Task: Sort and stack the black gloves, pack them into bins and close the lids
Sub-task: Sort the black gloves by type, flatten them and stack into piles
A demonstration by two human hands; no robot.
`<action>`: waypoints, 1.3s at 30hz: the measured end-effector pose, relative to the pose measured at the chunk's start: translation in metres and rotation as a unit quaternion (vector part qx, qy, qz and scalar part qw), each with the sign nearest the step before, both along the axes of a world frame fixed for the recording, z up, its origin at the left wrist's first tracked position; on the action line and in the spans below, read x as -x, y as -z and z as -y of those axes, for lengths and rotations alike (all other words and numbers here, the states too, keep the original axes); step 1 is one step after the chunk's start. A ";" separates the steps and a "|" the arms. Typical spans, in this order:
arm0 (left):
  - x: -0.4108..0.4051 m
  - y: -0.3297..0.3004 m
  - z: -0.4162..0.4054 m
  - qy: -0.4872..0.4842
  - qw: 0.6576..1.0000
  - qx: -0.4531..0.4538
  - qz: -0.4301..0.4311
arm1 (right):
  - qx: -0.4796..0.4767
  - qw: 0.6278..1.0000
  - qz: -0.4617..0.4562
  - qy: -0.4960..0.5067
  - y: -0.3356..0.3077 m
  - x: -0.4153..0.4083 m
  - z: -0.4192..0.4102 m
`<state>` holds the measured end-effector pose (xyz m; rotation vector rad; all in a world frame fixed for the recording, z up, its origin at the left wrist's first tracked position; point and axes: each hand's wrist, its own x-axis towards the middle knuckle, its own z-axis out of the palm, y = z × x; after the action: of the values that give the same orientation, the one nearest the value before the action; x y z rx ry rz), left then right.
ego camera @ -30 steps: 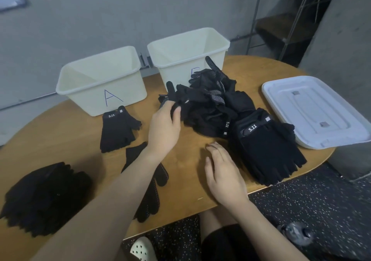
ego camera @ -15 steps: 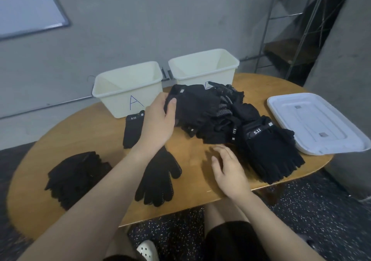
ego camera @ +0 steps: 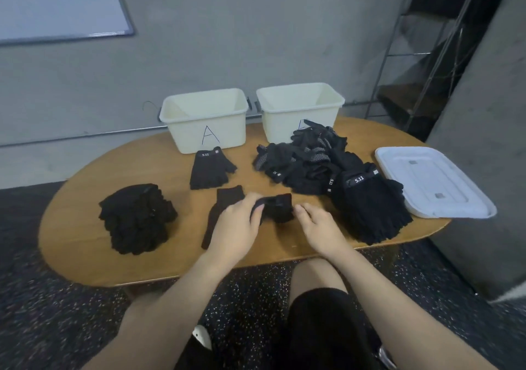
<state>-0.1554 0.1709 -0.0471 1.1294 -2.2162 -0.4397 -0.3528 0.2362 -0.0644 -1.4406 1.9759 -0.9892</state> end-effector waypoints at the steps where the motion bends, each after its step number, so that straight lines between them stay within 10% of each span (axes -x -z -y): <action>1: 0.000 0.007 -0.010 0.008 1.000 0.010 0.016 | -0.007 1.000 0.009 0.002 -0.001 -0.001 -0.003; 21: 0.008 0.059 -0.030 0.155 0.959 -0.012 0.239 | 0.006 0.999 -0.035 0.024 0.027 -0.002 0.020; 39: 0.069 0.032 0.152 0.066 0.993 0.053 0.086 | 0.183 0.975 -0.114 0.042 0.020 0.035 0.106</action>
<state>-0.2248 0.0186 -0.0790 0.9998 -2.4430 -0.2837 -0.3878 0.1298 -0.0840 -1.7455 2.1099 -1.3329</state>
